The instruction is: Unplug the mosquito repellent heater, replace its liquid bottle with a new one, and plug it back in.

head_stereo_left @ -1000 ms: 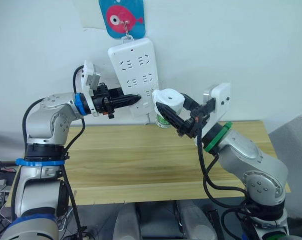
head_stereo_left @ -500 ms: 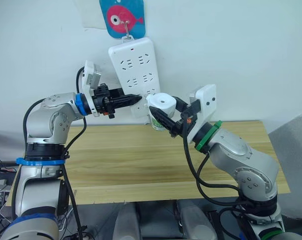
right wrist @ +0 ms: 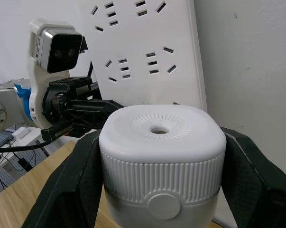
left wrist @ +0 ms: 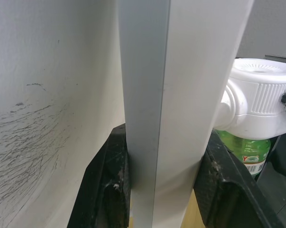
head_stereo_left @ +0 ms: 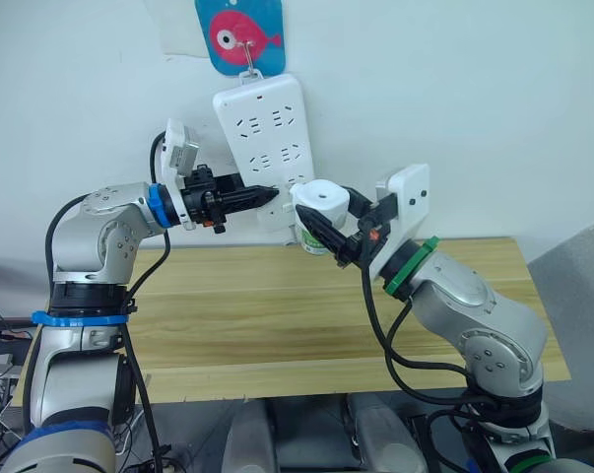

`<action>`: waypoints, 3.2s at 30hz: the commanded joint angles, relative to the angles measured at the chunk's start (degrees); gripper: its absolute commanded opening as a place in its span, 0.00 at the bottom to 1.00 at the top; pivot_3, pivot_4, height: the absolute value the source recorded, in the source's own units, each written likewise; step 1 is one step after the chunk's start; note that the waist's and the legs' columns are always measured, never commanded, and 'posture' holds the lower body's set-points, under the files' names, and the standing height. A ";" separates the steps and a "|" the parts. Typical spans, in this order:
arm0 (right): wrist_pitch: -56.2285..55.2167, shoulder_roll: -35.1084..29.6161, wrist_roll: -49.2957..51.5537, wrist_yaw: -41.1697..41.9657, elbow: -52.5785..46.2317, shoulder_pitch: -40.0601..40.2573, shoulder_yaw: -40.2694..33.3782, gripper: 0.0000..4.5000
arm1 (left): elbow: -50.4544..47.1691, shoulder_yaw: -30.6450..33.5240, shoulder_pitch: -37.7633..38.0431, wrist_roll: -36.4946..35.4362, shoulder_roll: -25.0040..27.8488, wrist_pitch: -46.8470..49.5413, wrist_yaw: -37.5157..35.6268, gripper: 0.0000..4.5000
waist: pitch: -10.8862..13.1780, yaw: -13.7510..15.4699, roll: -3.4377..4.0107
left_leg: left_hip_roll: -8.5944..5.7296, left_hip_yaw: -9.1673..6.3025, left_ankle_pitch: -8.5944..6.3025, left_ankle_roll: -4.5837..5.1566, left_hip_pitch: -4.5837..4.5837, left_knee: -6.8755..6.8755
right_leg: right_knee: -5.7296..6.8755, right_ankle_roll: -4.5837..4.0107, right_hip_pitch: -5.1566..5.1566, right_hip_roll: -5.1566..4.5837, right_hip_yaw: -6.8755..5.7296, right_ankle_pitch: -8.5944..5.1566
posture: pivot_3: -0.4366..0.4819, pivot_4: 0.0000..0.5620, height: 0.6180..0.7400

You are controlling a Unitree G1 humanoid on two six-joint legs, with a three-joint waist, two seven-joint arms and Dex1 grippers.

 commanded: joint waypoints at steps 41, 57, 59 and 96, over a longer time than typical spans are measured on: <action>5.51 6.50 -11.32 2.67 8.06 -6.03 9.69 0.67 | -6.55 3.66 0.36 -3.27 -2.63 4.29 5.64 0.29 | -0.03 -0.21 -0.05 | 0.02 -0.11 0.60 -0.09 0.21 -0.04 | 0.37 -0.17 0.02 0.16 0.01 0.33 | 0.31 0.46 1.00; 3.78 12.79 -16.13 3.84 15.99 -11.03 9.74 0.67 | -8.05 4.00 0.94 -3.58 -3.32 5.26 5.96 0.29 | -0.03 -1.74 -0.05 | 0.21 -0.22 0.91 -0.09 0.28 -0.11 | 0.40 0.00 -0.04 0.44 0.10 0.65 | 0.32 0.45 1.00; 3.43 13.32 -16.69 4.02 16.63 -11.19 9.86 0.67 | -8.49 4.16 1.15 -3.81 -3.36 5.63 6.05 0.29 | -0.03 -1.82 -0.05 | 0.21 -0.22 0.94 -0.10 0.28 -0.11 | 0.40 0.00 -0.05 0.44 0.10 0.67 | 0.33 0.45 1.00; 14.62 5.55 -12.24 12.43 4.16 -9.06 1.72 0.67 | -3.29 3.36 0.02 1.72 -3.00 -2.10 8.58 0.29 | -0.02 0.44 -0.08 | 0.20 -0.12 1.12 -0.16 0.24 -1.03 | -0.38 0.00 -0.15 0.44 0.11 0.83 | 0.36 0.48 1.00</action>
